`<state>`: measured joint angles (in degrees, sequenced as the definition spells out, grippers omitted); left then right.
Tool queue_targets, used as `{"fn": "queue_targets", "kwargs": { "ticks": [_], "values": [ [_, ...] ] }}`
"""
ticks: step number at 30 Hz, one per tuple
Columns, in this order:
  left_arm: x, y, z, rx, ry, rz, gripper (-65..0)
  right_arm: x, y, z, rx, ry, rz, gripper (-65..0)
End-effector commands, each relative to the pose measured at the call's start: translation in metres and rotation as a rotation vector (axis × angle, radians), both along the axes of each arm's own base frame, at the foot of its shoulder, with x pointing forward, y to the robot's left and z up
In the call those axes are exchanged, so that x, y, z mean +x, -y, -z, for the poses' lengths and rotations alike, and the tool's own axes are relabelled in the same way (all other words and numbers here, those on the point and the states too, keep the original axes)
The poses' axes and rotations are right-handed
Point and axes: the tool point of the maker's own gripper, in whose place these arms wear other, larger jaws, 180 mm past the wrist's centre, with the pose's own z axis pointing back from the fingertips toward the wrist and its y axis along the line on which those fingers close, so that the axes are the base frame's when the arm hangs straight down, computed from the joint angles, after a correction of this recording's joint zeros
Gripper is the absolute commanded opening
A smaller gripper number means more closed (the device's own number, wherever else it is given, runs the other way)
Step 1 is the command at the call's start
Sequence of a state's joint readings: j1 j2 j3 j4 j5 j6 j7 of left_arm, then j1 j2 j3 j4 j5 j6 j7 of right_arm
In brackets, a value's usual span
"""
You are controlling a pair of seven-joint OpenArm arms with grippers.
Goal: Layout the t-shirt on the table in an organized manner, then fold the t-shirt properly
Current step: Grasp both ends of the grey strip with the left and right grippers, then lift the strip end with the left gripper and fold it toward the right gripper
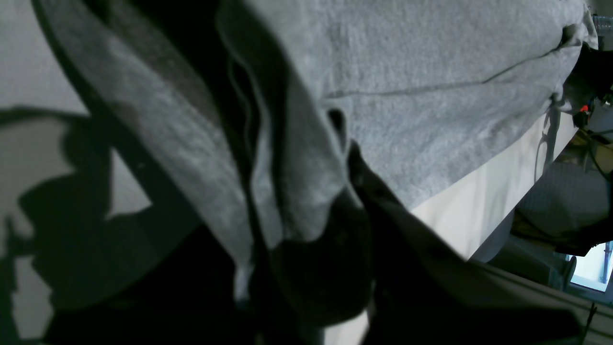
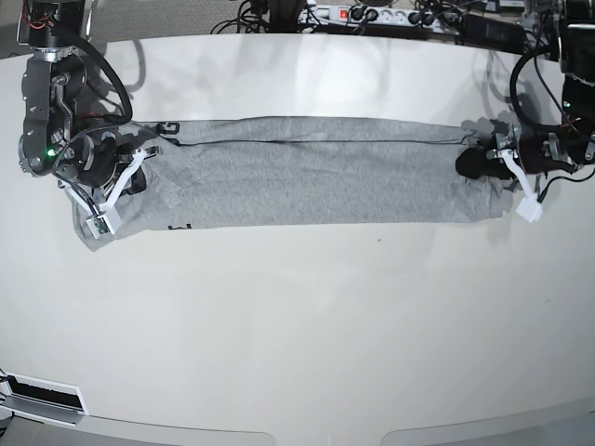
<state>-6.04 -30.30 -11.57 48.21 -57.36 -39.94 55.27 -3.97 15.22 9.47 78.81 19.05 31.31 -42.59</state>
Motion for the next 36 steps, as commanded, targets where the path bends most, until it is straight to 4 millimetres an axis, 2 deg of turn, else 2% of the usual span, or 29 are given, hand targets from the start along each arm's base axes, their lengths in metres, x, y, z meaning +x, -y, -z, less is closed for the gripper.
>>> {"fn": "queue_targets", "kwargs": {
  "ticks": [1, 6, 9, 13, 18, 20, 25, 36],
  "values": [
    [0.006, -0.011, -0.008, 0.031, 0.018, 0.006, -65.0, 0.012, 0.005, -0.013, -0.001, 0.05, 0.0, -65.0],
    [0.009, -0.027, -0.015, 0.045, 0.031, -0.02, -65.0, 0.012, 0.005, -0.013, -0.001, 0.051, -0.001, -65.0],
    [0.014, -0.042, -0.024, 0.059, 0.054, -0.056, -65.0, 0.015, -0.004, -0.019, 0.018, 0.077, -0.052, -65.0],
    [0.017, -0.055, -0.031, 0.075, 0.067, -0.079, -65.0, 0.024, -0.023, -0.042, 0.109, 0.151, -0.098, -65.0],
    [0.014, -0.073, -0.039, 0.112, 0.06, -0.076, -65.0, 0.032, -0.029, -0.062, 0.12, 0.212, -0.115, -65.0],
    [0.014, -0.079, -0.047, 0.099, 0.058, -0.081, -65.0, 0.032, -0.029, -0.064, 0.116, 0.216, -0.117, -65.0],
    [0.007, -0.075, -0.074, 0.027, 0.024, -0.01, -65.0, 0.032, -0.029, -0.063, 0.116, 0.215, -0.117, -65.0],
    [0.014, -0.122, -0.114, 0.207, 0.09, 0.018, -65.0, 0.03, -0.029, -0.061, 0.111, 0.201, -0.12, -65.0]
  ]
}}
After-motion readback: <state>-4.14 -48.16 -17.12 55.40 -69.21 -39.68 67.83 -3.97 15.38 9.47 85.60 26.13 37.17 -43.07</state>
